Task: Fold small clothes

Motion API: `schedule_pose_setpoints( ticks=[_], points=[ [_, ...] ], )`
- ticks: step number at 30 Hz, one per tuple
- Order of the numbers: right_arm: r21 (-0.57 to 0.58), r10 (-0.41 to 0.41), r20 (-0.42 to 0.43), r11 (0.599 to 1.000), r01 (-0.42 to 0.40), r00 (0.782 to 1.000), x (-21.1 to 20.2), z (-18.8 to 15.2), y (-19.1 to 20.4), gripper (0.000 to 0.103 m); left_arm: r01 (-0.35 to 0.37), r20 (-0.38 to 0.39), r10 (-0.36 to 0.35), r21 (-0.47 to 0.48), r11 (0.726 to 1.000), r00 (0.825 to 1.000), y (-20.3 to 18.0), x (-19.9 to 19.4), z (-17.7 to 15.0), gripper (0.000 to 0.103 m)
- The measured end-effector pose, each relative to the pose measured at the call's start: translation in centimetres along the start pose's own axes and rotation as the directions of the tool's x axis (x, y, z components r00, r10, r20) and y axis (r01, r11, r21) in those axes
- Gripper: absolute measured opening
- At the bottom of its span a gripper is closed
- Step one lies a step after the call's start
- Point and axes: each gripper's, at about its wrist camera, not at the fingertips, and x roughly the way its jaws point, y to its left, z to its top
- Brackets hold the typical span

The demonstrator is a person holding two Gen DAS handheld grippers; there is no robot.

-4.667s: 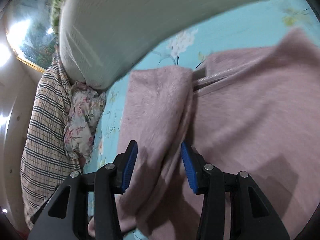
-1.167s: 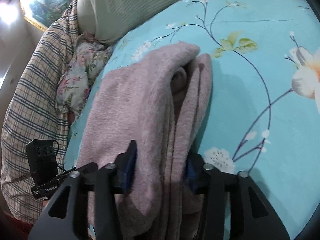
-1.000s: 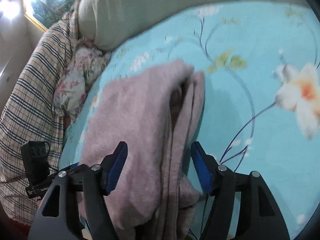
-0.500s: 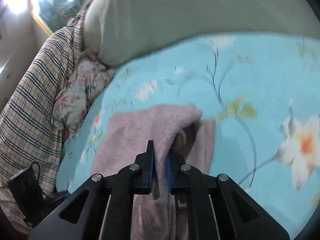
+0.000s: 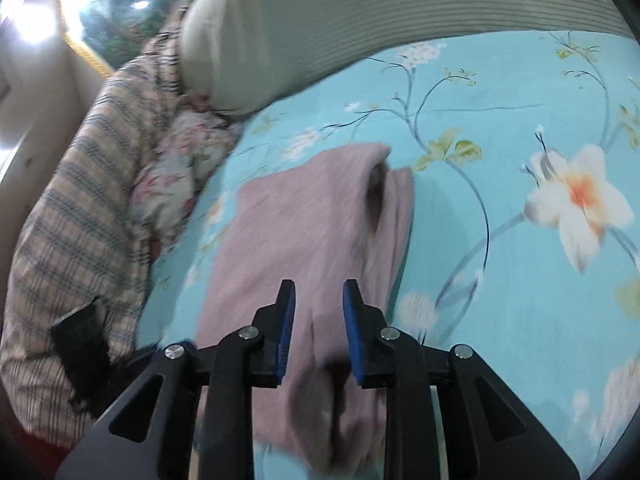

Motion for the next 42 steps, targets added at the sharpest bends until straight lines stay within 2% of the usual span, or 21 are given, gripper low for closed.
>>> schedule_pose_setpoints(
  ticks=[3,7,12,13,14,15,16,18,19,20,22,25,28,31,34,36,37,40,42],
  points=[
    [-0.002,-0.018,-0.022,1.0,0.018,1.0,-0.6,-2.5,0.3,0.027,-0.023,-0.009,0.023,0.021,1.0,1.0,-0.8,-1.6,-1.9,0.051],
    [-0.004,-0.04,-0.044,0.999,0.04,0.998,0.1,-4.1,0.3,0.027,-0.109,-0.013,0.11,0.079,0.991,0.994,-2.2,-2.3,-4.5,0.064],
    [0.005,-0.052,-0.068,0.999,0.052,0.996,1.4,-4.4,0.4,0.024,-0.226,-0.016,0.232,0.162,0.961,0.973,-3.1,-0.6,-6.4,0.065],
    [0.012,-0.042,-0.064,0.999,0.043,0.997,1.3,-4.4,0.5,0.007,-0.244,-0.007,0.248,0.16,0.957,0.969,-3.0,-0.3,-6.4,0.058],
    [0.019,-0.02,-0.051,1.0,0.021,0.998,0.9,-4.3,0.7,0.007,-0.256,-0.005,0.26,0.152,0.955,0.966,-2.8,0.0,-6.3,0.051],
    [0.022,0.01,-0.024,1.0,-0.01,1.0,0.2,-4.2,0.9,0.007,-0.263,-0.011,0.267,0.138,0.955,0.964,-2.4,0.2,-6.1,0.035],
    [0.016,0.035,0.001,0.999,-0.035,0.999,-0.5,-4.2,1.1,0.007,-0.253,-0.026,0.257,0.116,0.961,0.966,-1.9,0.4,-5.9,0.024],
    [0.003,0.015,-0.003,1.0,-0.015,1.0,-0.8,-4.5,0.9,0.007,-0.24,-0.038,0.244,0.08,0.967,0.969,-1.2,0.3,-5.8,0.019],
    [-0.001,-0.015,-0.019,1.0,0.015,1.0,-0.4,-4.8,0.6,0.007,-0.244,-0.035,0.248,0.077,0.967,0.968,-1.1,0.2,-5.9,0.018],
    [-0.014,-0.089,-0.053,0.996,0.089,0.995,0.5,-5.6,-0.1,0.007,-0.242,-0.038,0.246,0.079,0.967,0.969,-1.1,0.1,-6.1,0.017],
    [-0.031,-0.164,-0.103,0.986,0.162,0.981,2.1,-7.0,-1.2,0.007,-0.24,-0.049,0.245,0.088,0.967,0.968,-1.4,0.1,-6.6,0.015],
    [-0.034,-0.167,-0.106,0.986,0.164,0.98,2.7,-8.0,-1.8,0.007,-0.239,-0.069,0.247,0.098,0.966,0.967,-1.5,0.5,-7.3,0.014],
    [-0.06,-0.177,-0.118,0.983,0.171,0.977,2.5,-7.6,-1.5,0.007,-0.221,-0.088,0.23,0.104,0.97,0.969,-1.2,0.4,-7.4,0.014],
    [-0.078,-0.146,-0.154,0.988,0.135,0.977,2.2,-7.1,-1.3,0.007,-0.194,-0.102,0.206,0.118,0.974,0.973,-0.9,-0.2,-7.2,0.015],
    [-0.064,-0.095,-0.124,0.994,0.087,0.988,0.5,-5.7,-0.8,0.01,-0.152,-0.069,0.16,0.115,0.982,0.985,-1.0,-2.1,-6.5,0.015],
    [-0.034,-0.055,-0.042,0.998,0.053,0.998,-1.3,-3.6,-0.8,0.026,-0.132,-0.021,0.136,0.111,0.985,0.991,-1.0,-3.4,-5.6,0.016],
    [-0.032,-0.053,-0.009,0.998,0.053,0.999,-1.7,-2.8,-0.9,0.038,-0.119,0.003,0.119,0.103,0.988,0.993,-0.9,-3.9,-4.9,0.019],
    [-0.074,-0.063,0.059,0.995,0.067,0.996,-0.9,1.5,-0.3,0.04,-0.096,0.043,0.093,0.072,0.993,0.995,-0.2,-3.8,-2.5,0.02],
    [-0.071,-0.097,0.039,0.992,0.1,0.994,1.4,4.3,-0.7,0.04,-0.085,0.057,0.083,0.047,0.995,0.995,0.0,-2.7,-0.5,0.02]
  ],
)
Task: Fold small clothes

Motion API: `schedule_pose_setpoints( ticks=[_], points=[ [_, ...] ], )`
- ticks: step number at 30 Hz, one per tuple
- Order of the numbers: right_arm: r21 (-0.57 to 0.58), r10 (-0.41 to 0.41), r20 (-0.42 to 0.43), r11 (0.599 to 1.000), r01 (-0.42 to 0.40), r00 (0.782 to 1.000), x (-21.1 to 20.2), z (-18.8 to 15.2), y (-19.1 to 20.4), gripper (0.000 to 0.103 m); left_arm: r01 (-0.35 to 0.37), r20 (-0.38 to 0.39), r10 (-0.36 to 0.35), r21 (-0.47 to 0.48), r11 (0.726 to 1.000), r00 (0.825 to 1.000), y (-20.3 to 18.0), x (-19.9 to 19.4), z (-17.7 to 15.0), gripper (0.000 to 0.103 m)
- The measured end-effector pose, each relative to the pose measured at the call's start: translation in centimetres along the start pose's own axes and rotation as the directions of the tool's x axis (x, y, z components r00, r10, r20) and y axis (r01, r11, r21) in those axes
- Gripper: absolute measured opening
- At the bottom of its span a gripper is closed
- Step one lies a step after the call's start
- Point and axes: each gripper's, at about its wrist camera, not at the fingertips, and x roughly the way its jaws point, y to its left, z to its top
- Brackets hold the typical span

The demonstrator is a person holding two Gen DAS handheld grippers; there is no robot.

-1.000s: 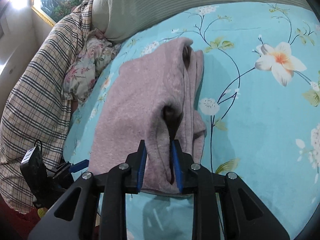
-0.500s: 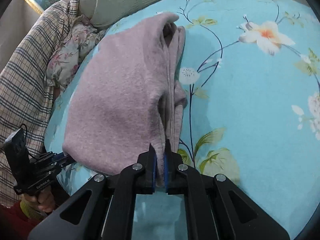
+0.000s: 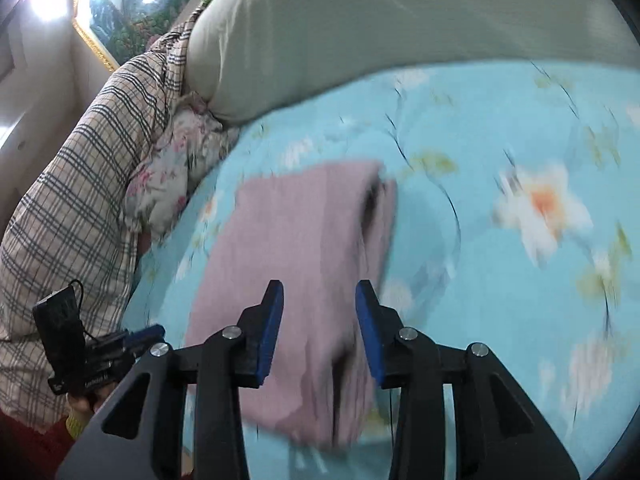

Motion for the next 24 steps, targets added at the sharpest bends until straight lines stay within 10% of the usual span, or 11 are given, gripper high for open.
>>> schedule_pose_setpoints(
  ticks=[7,11,13,20,24],
  points=[
    [0.166,0.075,-0.054,0.984,-0.065,0.996,9.2,6.4,-4.4,0.044,0.045,0.018,-0.044,-0.079,0.996,0.999,1.1,4.5,5.1,0.02],
    [0.164,0.107,-0.01,0.981,-0.104,0.994,9.0,6.8,-4.3,0.007,0.052,0.009,-0.051,-0.113,0.992,0.999,2.1,6.4,6.9,0.02],
    [0.164,0.124,0.062,0.977,-0.133,0.99,7.3,6.5,-4.4,0.007,0.048,0.003,-0.048,-0.114,0.992,0.999,2.3,7.2,7.5,0.02],
    [0.21,0.002,-0.049,0.978,0.008,0.999,10.6,4.1,-7.6,0.01,0.024,-0.052,-0.03,-0.104,0.994,0.998,2.0,10.1,6.9,0.02],
    [0.179,-0.125,0.025,0.977,0.118,0.992,7.5,5.2,-6.4,0.018,0.027,-0.049,-0.032,-0.1,0.995,0.998,1.9,9.6,7.3,0.021]
  ],
)
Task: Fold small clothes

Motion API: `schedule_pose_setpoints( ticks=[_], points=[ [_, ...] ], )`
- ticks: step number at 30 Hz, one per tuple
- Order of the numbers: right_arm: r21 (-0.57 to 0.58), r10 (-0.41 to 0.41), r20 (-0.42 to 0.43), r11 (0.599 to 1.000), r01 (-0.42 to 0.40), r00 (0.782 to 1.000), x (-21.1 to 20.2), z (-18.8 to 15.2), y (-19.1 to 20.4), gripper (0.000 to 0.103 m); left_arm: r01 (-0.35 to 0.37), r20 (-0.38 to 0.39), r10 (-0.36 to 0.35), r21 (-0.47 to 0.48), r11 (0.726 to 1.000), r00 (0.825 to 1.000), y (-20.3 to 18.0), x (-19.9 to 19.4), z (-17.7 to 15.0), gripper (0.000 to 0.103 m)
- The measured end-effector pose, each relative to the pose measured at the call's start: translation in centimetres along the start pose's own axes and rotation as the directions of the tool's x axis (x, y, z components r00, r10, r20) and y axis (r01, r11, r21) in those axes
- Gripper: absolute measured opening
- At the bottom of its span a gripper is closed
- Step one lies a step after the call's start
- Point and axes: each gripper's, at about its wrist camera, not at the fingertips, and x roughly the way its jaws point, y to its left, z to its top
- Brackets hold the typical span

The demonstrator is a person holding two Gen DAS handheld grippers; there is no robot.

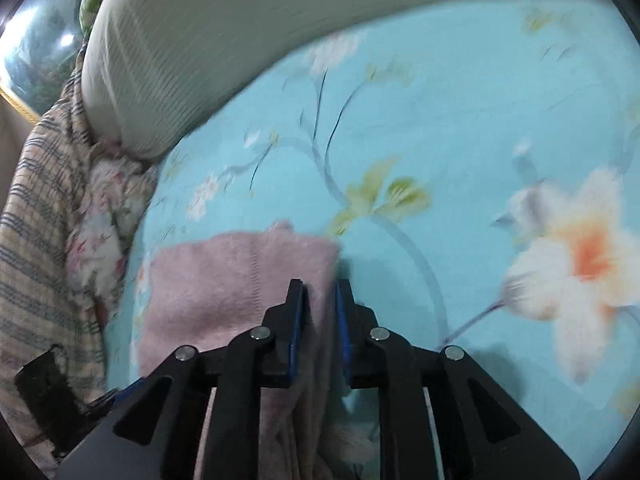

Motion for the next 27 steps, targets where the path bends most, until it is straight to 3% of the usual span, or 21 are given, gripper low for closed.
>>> schedule_pose_setpoints(
  ticks=[1,3,5,7,11,12,13,16,23,27],
  points=[
    [-0.028,-0.004,0.04,1.0,0.005,0.999,-1.4,0.3,1.0,0.018,0.002,0.008,-0.002,0.001,1.0,1.0,0.0,-0.4,0.2,0.021],
    [-0.068,0.071,0.086,0.996,-0.066,0.994,-3.5,0.6,3.3,0.018,-0.01,0.042,0.01,0.006,1.0,0.999,0.2,-1.2,1.1,0.023],
    [-0.132,0.155,0.044,0.98,-0.148,0.987,-3.2,0.7,6.2,0.018,-0.018,0.06,0.018,-0.008,1.0,0.998,0.6,-1.3,2.0,0.025],
    [-0.17,0.177,-0.022,0.969,-0.178,0.984,-1.2,0.3,8.1,0.018,-0.037,0.068,0.04,-0.041,0.998,0.997,1.2,-0.6,3.4,0.025],
    [-0.143,0.021,-0.064,0.989,-0.03,0.998,3.7,-0.3,6.0,0.014,-0.04,0.031,0.043,-0.083,0.996,0.999,2.3,2.4,5.5,0.025],
    [-0.128,0.001,-0.06,0.992,-0.008,0.998,4.6,-0.6,4.7,0.01,-0.086,-0.009,0.086,-0.096,0.992,0.996,2.8,4.0,5.8,0.025],
    [-0.109,0.006,-0.05,0.994,-0.012,0.999,5.1,-0.8,3.8,0.0,-0.123,-0.033,0.12,-0.101,0.987,0.992,3.3,5.1,5.9,0.023],
    [-0.061,0.079,-0.025,0.995,-0.081,0.997,4.3,-1.3,2.5,0.0,-0.128,-0.053,0.123,-0.11,0.986,0.991,4.6,7.1,5.4,0.021],
    [-0.064,0.029,-0.017,0.998,-0.03,0.999,2.7,-1.5,3.5,0.0,-0.153,-0.015,0.153,-0.07,0.986,0.988,3.2,4.7,4.4,0.019],
    [-0.07,0.048,-0.007,0.996,-0.048,0.999,-1.4,-3.1,2.8,0.003,-0.067,0.022,0.068,-0.032,0.997,0.997,1.5,0.7,2.0,0.02]
  ],
)
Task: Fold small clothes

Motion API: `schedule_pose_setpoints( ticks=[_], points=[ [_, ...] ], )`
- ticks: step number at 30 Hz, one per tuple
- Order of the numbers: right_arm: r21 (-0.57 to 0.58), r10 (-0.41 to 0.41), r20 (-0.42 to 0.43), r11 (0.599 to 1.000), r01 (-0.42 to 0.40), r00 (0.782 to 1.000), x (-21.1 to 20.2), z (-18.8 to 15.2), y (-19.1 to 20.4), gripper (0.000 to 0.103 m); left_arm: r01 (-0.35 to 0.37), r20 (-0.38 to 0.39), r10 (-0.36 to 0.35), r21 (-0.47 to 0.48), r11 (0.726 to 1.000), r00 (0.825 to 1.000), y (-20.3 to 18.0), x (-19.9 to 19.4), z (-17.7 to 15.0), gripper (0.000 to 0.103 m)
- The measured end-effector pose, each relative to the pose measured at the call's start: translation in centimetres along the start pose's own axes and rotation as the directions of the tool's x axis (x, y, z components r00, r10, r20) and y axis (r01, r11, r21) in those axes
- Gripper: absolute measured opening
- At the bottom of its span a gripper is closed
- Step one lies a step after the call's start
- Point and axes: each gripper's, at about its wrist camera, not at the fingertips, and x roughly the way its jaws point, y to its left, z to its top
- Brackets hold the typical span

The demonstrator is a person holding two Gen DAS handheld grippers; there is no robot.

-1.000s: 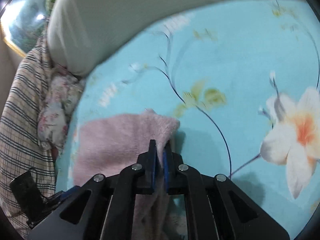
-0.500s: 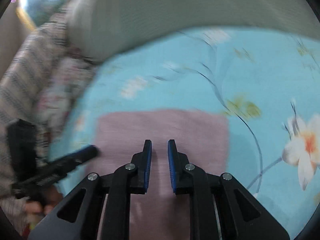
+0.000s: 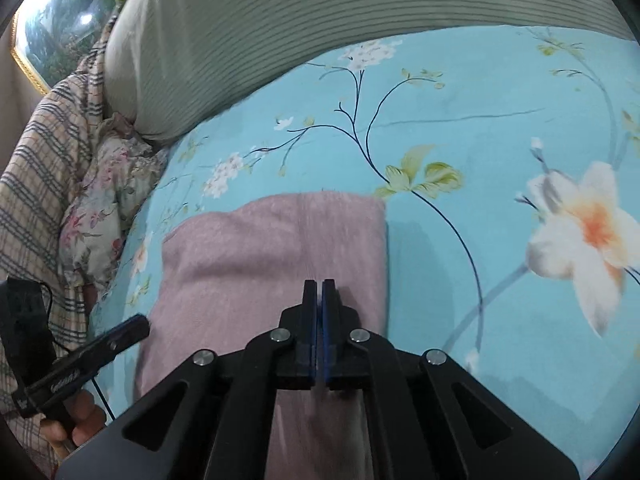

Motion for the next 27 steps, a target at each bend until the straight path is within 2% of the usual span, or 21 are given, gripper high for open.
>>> schedule_pose_setpoints(
  ticks=[4,8,10,13,14,16,20,24,27],
  points=[
    [-0.051,0.046,0.002,0.998,-0.046,0.999,-3.5,-3.3,1.1,0.003,0.055,0.005,-0.056,0.079,0.995,0.998,-2.3,-3.1,-4.1,0.02],
    [-0.096,0.046,-0.042,0.994,-0.05,0.998,-5.2,-7.1,1.7,0.003,0.093,-0.028,-0.091,0.11,0.99,0.995,-3.4,-5.1,-8.8,0.02],
    [-0.109,0.016,-0.079,0.994,-0.024,0.997,-5.0,-9.1,1.2,0.003,0.11,-0.049,-0.105,0.11,0.988,0.993,-3.5,-5.8,-11.1,0.02],
    [-0.104,-0.049,-0.115,0.994,0.038,0.992,-4.1,-11.1,-0.5,0.003,0.081,-0.1,-0.07,0.112,0.99,0.993,-3.1,-5.0,-13.4,0.02],
    [-0.089,-0.036,-0.114,0.996,0.026,0.993,-4.0,-11.6,-1.2,0.002,0.062,-0.124,-0.049,0.101,0.993,0.991,-2.7,-4.5,-14.2,0.019],
    [-0.073,-0.026,-0.097,0.997,0.019,0.995,-4.6,-11.9,-1.7,0.002,0.072,-0.124,-0.061,0.082,0.994,0.99,-2.3,-4.5,-14.9,0.019],
    [-0.114,-0.024,-0.072,0.993,0.016,0.997,-6.4,-12.2,-0.3,0.003,0.077,-0.123,-0.068,0.076,0.994,0.99,-2.2,-4.6,-14.9,0.019],
    [-0.169,-0.076,-0.114,0.984,0.056,0.991,-5.8,-13.7,0.0,0.003,0.073,-0.121,-0.062,0.082,0.994,0.991,-2.2,-4.6,-15.1,0.019],
    [-0.132,-0.045,-0.104,0.991,0.031,0.994,-5.8,-14.5,-1.0,0.003,0.074,-0.122,-0.064,0.079,0.994,0.99,-2.2,-4.5,-15.0,0.019]
  ],
)
